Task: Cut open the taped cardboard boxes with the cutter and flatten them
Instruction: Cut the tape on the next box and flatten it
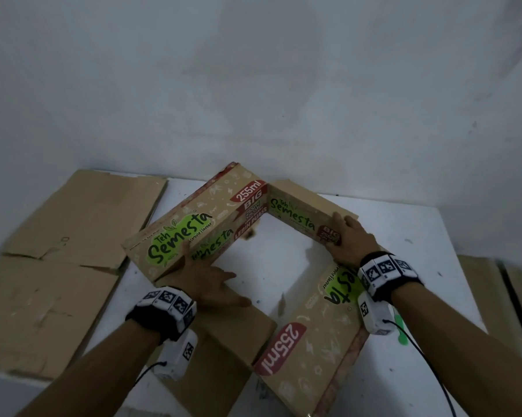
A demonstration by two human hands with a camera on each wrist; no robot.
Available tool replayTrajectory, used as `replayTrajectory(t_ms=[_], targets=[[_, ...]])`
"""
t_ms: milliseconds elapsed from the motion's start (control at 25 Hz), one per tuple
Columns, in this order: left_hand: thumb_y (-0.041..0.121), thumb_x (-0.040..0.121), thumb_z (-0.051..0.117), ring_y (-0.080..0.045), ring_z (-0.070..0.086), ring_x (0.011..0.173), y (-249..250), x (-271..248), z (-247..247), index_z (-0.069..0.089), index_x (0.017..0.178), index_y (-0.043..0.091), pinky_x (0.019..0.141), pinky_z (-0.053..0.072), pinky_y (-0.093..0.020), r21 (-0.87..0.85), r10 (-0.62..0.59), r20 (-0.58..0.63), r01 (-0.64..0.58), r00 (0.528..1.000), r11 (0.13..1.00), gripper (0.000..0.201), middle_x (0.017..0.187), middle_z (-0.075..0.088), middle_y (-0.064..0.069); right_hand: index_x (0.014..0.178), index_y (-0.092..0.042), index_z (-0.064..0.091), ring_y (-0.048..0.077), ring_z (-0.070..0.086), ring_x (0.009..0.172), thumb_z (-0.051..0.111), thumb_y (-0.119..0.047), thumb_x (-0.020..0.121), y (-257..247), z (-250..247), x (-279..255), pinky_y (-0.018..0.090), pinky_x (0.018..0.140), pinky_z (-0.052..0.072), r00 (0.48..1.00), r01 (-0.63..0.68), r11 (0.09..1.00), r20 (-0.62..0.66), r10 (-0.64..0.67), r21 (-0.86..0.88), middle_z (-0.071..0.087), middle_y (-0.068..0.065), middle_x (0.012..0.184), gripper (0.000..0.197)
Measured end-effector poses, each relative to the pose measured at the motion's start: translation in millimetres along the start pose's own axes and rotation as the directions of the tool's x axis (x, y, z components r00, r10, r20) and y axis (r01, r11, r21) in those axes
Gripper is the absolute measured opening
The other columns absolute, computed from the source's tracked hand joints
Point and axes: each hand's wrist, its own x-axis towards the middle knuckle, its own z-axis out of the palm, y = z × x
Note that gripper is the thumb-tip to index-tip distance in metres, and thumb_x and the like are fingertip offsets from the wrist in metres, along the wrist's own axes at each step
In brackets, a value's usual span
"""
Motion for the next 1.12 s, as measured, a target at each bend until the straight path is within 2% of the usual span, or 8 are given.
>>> replayTrajectory(t_ms=[120, 240, 360, 480, 640, 800, 960, 1120], targets=[[0.107, 0.053, 0.010, -0.030, 0.018, 0.151, 26.5, -3.9, -16.1, 0.029, 0.150, 0.049, 0.100, -0.022, -0.077, 0.048, 0.008, 0.050, -0.010, 0.999, 0.999, 0.114, 0.162, 0.027, 0.000, 0.157, -0.020, 0.011, 0.034, 0.033, 0.141, 0.057, -0.043, 0.094, -5.1, 0.0, 0.2, 0.055, 0.111, 0.034, 1.000, 0.000, 1.000, -0.016, -0.001, -0.020, 0.025, 0.011, 0.157, 0.082], [0.106, 0.056, 0.014, -0.025, 0.050, 0.123, 22.4, -22.7, -40.2, 0.060, 0.125, 0.043, 0.109, 0.029, -0.056, 0.065, 0.105, -0.202, -0.094, 0.974, 0.993, 0.104, 0.133, 0.055, 0.002, 0.156, -0.019, 0.012, 0.034, 0.033, 0.140, 0.057, -0.043, 0.094, -9.0, 0.6, -2.0, 0.056, 0.109, 0.035, 0.999, -0.021, 0.999, -0.041, 0.019, -0.043, 0.027, 0.013, 0.155, 0.079], [0.103, 0.062, 0.025, -0.003, 0.056, 0.060, -10.0, -40.0, -49.5, 0.071, 0.074, 0.025, 0.062, 0.047, -0.024, -0.258, 0.028, -0.564, -0.209, 0.825, 0.943, 0.092, 0.069, 0.063, 0.012, 0.153, -0.018, 0.015, 0.035, 0.033, 0.138, 0.056, -0.043, 0.094, -10.9, 3.9, -2.5, 0.058, 0.106, 0.036, 0.998, -0.021, 0.999, -0.060, 0.019, -0.038, 0.031, 0.013, 0.151, 0.076], [0.096, 0.065, 0.039, -0.008, 0.043, 0.041, -42.6, -76.1, -53.2, 0.071, 0.062, 0.016, 0.046, 0.034, -0.022, -0.461, -0.057, -0.524, -0.226, 0.850, 0.858, 0.086, 0.047, 0.051, 0.004, 0.151, -0.018, 0.016, 0.036, 0.033, 0.136, 0.055, -0.041, 0.094, -11.6, 7.8, -3.6, 0.058, 0.105, 0.036, 0.997, -0.026, 0.999, -0.074, 0.022, -0.048, 0.032, 0.014, 0.148, 0.073], [0.095, 0.047, 0.059, -0.005, 0.066, 0.075, -71.2, -128.0, -33.2, 0.080, 0.085, 0.030, 0.071, 0.055, -0.025, -0.723, -0.045, -0.211, -0.125, 0.977, 0.680, 0.078, 0.086, 0.075, 0.008, 0.151, -0.015, 0.016, 0.037, 0.030, 0.136, 0.052, -0.038, 0.094, -10.0, 11.5, -6.0, 0.060, 0.105, 0.034, 0.995, -0.017, 0.998, -0.099, 0.011, -0.059, 0.031, 0.017, 0.148, 0.071], [0.107, 0.028, 0.043, -0.017, 0.036, 0.138, -58.8, -130.7, 36.4, 0.047, 0.140, 0.047, 0.115, 0.033, -0.038, -0.700, -0.142, -0.047, 0.069, 0.989, 0.710, 0.127, 0.150, 0.033, 0.011, 0.152, -0.013, 0.015, 0.039, 0.029, 0.137, 0.052, -0.037, 0.094, -7.6, 13.9, -5.4, 0.061, 0.107, 0.031, 0.995, 0.004, 0.999, -0.102, -0.009, -0.047, 0.029, 0.019, 0.150, 0.072], [0.104, 0.032, 0.053, -0.024, 0.008, 0.150, -34.7, -118.6, 93.0, 0.016, 0.155, 0.041, 0.121, 0.023, -0.047, -0.756, -0.229, -0.175, 0.019, 0.957, 0.654, 0.143, 0.161, -0.004, 0.009, 0.153, -0.013, 0.015, 0.040, 0.029, 0.138, 0.049, -0.038, 0.096, -3.8, 14.8, -5.4, 0.062, 0.107, 0.030, 0.994, 0.028, 1.000, -0.108, -0.029, -0.013, 0.027, 0.021, 0.153, 0.071], [0.092, 0.041, 0.070, -0.013, -0.003, 0.150, -9.9, -102.8, 118.5, 0.011, 0.157, 0.036, 0.120, 0.025, -0.050, -0.816, -0.304, -0.334, -0.111, 0.892, 0.567, 0.142, 0.157, -0.017, 0.021, 0.154, -0.013, 0.016, 0.041, 0.030, 0.138, 0.043, -0.042, 0.099, 1.3, 14.8, -6.5, 0.062, 0.108, 0.028, 0.991, 0.066, 0.998, -0.120, -0.063, 0.017, 0.027, 0.022, 0.154, 0.067]])
